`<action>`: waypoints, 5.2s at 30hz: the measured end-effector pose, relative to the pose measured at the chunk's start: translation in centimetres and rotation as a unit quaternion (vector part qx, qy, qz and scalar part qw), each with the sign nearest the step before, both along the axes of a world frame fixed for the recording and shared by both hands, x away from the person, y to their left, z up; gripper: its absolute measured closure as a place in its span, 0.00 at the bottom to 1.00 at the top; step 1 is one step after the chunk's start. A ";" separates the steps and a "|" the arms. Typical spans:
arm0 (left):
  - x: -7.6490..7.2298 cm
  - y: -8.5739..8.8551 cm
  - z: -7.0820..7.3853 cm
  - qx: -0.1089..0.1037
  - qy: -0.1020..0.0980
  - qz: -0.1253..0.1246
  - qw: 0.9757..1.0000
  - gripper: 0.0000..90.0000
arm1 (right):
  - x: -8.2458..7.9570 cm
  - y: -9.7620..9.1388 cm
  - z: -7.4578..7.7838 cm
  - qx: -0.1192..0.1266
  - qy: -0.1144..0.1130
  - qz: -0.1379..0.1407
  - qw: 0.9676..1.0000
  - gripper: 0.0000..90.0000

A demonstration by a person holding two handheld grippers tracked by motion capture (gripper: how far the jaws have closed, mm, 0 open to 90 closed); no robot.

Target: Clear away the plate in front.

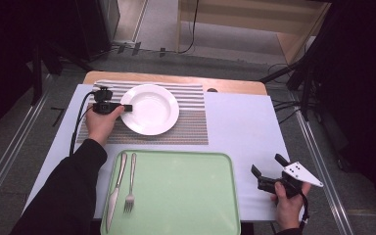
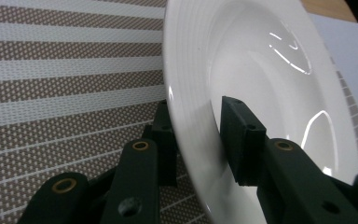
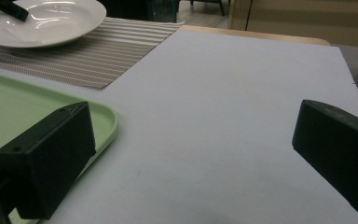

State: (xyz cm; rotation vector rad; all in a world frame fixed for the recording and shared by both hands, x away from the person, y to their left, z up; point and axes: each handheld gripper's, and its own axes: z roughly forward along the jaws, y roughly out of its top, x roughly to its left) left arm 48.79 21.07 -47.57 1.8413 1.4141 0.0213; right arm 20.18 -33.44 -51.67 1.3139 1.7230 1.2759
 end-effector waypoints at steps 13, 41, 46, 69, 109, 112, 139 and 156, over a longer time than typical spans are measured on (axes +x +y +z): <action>-0.9 -1.2 0.8 -0.013 -0.009 -0.026 1.000 0.88 | 0.0 0.0 0.0 -0.003 0.000 -0.002 1.000 0.00; -1.8 -0.4 1.9 -0.068 -0.031 0.020 0.997 0.90 | -0.1 -0.1 0.0 0.002 -0.005 -0.005 1.000 0.00; -2.2 -0.4 2.3 -0.067 -0.039 0.011 0.997 0.90 | -0.1 -0.1 0.0 0.000 -0.008 -0.006 1.000 0.00; -4.5 -1.9 2.4 -0.073 -0.043 -0.033 0.996 0.90 | -0.2 0.1 0.0 -0.004 -0.010 -0.001 1.000 0.00; -11.1 -4.3 2.9 -0.121 -0.034 -0.134 0.983 0.90 | -0.2 0.2 0.0 -0.007 -0.010 -0.001 1.000 0.00; -11.8 -4.4 2.7 -0.123 -0.030 -0.139 0.982 0.90 | -0.2 0.1 0.1 -0.007 -0.011 -0.002 1.000 0.00; -16.4 -5.1 0.7 -0.116 0.002 -0.189 0.975 0.90 | -0.3 0.2 0.1 -0.006 -0.011 -0.002 1.000 0.00; -18.0 -6.8 -1.2 -0.108 0.042 -0.240 0.964 0.89 | -0.3 0.2 0.1 -0.006 -0.011 -0.002 1.000 0.00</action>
